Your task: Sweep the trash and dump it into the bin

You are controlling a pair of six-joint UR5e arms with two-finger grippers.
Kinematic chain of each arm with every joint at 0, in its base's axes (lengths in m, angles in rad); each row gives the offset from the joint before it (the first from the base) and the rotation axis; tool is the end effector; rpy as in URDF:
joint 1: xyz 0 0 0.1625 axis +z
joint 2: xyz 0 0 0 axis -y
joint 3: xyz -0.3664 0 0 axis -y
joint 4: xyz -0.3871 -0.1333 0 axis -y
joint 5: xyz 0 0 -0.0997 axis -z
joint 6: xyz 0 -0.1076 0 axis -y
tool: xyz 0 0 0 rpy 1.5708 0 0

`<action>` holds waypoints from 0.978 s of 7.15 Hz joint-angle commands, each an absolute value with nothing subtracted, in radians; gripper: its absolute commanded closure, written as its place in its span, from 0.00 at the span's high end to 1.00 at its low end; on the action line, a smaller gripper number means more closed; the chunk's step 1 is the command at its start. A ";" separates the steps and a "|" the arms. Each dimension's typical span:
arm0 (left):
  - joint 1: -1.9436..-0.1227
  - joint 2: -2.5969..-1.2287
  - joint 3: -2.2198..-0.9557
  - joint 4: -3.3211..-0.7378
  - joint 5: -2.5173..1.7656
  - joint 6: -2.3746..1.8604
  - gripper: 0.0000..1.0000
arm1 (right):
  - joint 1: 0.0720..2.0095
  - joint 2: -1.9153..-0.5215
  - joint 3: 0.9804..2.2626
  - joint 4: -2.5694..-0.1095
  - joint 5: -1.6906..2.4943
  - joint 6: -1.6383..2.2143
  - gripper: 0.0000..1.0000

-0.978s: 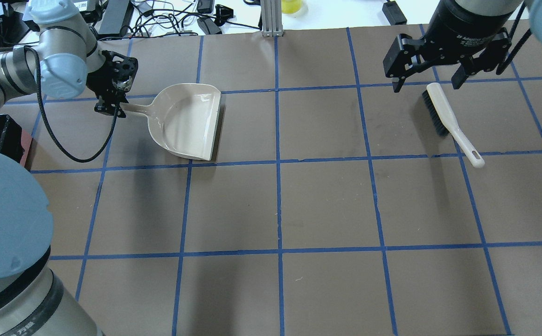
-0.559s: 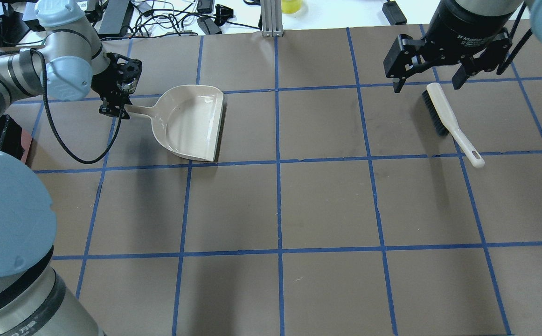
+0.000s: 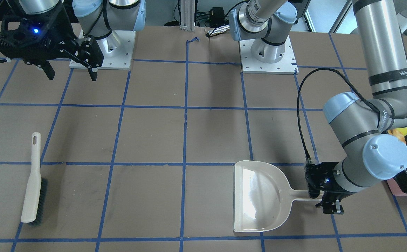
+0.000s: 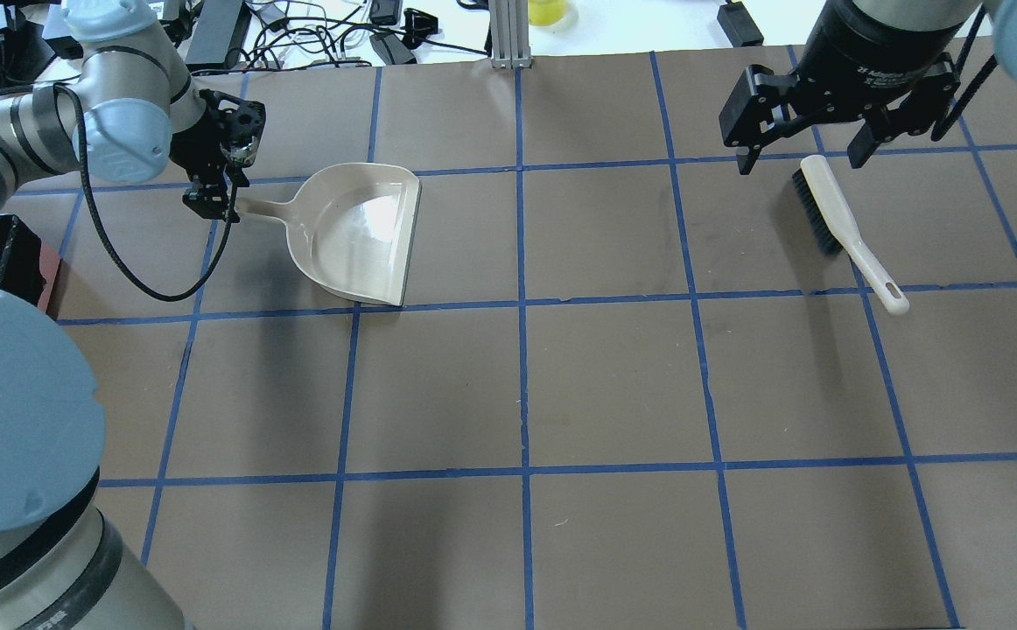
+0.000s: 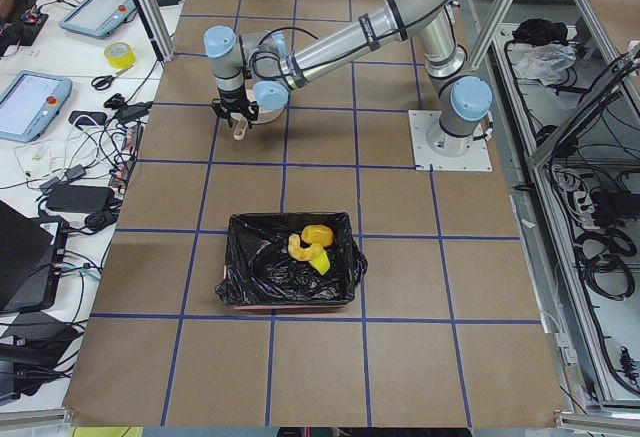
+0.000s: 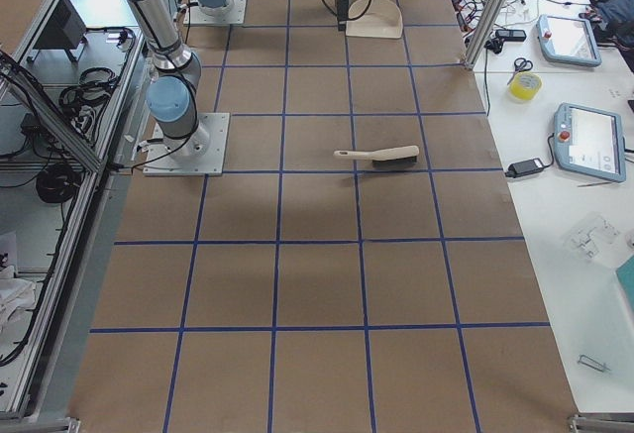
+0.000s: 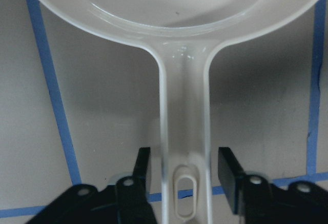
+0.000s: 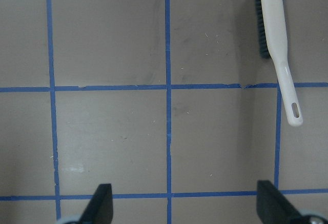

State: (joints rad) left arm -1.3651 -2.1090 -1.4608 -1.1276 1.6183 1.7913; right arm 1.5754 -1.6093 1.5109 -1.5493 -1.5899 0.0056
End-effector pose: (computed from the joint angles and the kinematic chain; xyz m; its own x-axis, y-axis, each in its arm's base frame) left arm 0.0055 -0.6539 0.2104 0.0146 0.9999 -0.0042 0.9987 -0.0143 0.0496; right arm 0.1334 -0.4782 0.4671 -0.9998 0.0024 0.0186 0.0010 0.9970 -0.0769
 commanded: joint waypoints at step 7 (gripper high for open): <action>-1.511 -1.827 -1.327 -1.572 1.617 1.061 1.00 | 1.575 -1.606 1.513 -1.549 -1.592 0.005 1.00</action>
State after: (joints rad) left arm -1.5014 -1.8758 -1.3259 -1.5060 1.6208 1.1821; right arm 1.5754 -1.6065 1.5122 -1.5493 -1.5921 0.0034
